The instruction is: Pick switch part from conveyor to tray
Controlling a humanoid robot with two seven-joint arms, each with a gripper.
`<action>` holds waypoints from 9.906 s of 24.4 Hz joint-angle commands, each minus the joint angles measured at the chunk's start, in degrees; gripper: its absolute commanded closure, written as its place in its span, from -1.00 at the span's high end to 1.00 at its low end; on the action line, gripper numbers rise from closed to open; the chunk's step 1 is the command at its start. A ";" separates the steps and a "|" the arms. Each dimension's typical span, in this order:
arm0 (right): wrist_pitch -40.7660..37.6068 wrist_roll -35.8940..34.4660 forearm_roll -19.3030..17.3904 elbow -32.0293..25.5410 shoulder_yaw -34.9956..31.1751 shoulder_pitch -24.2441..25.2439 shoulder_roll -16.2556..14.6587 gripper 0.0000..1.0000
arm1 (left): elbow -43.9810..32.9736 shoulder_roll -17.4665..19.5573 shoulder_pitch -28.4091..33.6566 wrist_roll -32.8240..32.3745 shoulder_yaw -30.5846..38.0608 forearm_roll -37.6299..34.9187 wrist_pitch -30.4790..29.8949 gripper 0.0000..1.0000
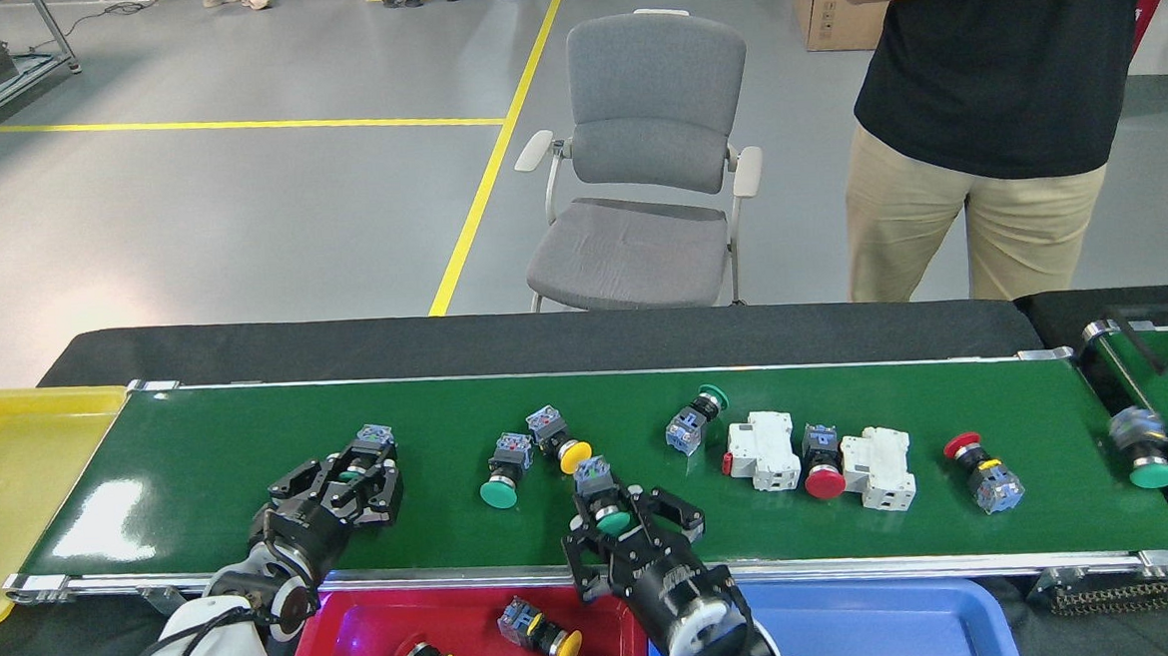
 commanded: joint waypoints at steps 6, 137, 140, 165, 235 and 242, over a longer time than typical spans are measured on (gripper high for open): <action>-2.00 -2.67 2.25 -3.32 4.64 1.55 0.15 0.99 | -26.10 3.01 23.79 -0.97 9.83 -0.09 -20.30 0.85; 7.32 -10.84 -5.30 -6.92 -24.01 14.65 -7.85 1.00 | 37.97 15.57 -8.99 5.10 18.09 0.79 30.59 -0.02; 7.32 -10.84 -5.30 -6.57 -24.01 14.47 -7.76 1.00 | 38.32 15.40 -8.99 8.00 18.18 1.23 30.41 -0.39; -2.26 -10.84 -9.87 -12.37 -35.00 15.61 -12.16 1.00 | -28.21 -0.60 33.64 2.55 17.21 1.67 -13.00 0.03; -12.01 -10.14 -13.04 -12.98 -40.53 15.26 -11.54 1.00 | 13.36 10.48 7.89 4.83 30.93 -0.09 -2.81 -0.83; -12.10 -10.05 -14.00 -12.90 -44.49 15.35 -11.72 1.00 | -13.62 2.48 13.69 3.69 19.94 0.96 -3.60 -0.82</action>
